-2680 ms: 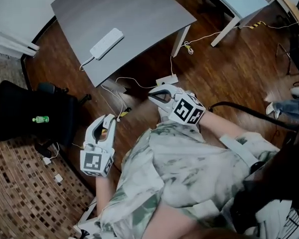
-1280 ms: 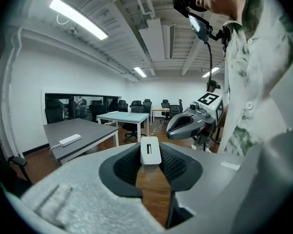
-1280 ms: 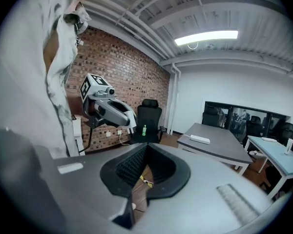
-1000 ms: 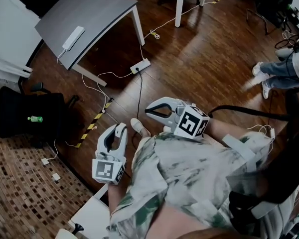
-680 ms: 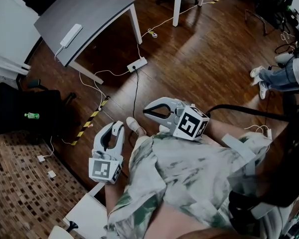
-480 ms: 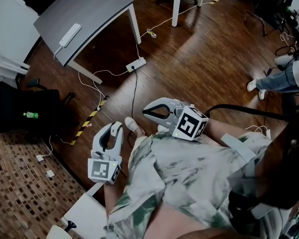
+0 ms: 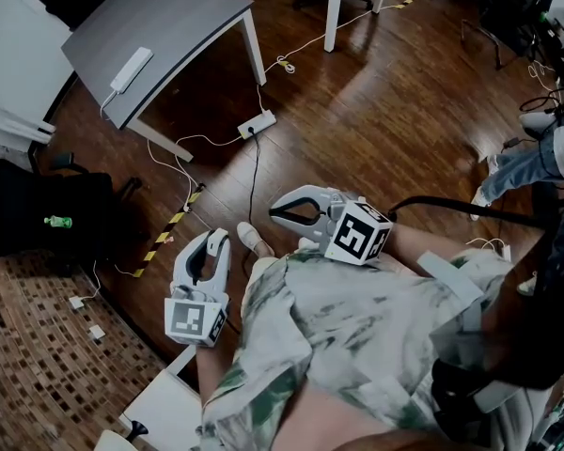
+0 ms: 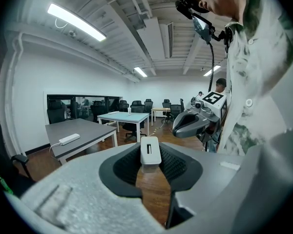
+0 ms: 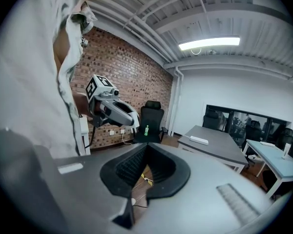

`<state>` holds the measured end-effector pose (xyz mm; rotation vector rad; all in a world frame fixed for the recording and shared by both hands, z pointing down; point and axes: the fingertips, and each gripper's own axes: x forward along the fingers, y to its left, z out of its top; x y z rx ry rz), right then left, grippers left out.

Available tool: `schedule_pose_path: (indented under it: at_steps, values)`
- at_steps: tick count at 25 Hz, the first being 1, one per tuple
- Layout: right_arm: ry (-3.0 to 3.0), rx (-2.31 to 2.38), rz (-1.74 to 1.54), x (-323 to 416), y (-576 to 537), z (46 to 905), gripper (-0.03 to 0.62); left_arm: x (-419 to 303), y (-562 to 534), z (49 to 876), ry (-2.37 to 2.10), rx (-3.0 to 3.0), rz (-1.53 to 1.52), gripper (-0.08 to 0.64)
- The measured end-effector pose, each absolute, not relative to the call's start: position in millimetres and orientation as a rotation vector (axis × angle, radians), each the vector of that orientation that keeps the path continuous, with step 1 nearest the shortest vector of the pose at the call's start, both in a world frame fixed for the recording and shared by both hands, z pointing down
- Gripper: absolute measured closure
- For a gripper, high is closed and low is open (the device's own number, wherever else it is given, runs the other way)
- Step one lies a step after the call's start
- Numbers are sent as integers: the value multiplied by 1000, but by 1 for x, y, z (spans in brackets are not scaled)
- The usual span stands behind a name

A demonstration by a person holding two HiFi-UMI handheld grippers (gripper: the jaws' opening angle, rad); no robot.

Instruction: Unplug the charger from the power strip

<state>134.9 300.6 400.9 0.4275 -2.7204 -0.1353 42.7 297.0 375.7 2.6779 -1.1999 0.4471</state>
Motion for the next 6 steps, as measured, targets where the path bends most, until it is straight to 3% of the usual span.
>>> schedule_pose_path:
  at_steps: [6]
  values:
    - [-2706, 439, -125, 126, 274, 407, 586, 32, 268, 380, -1188, 2683, 442, 456]
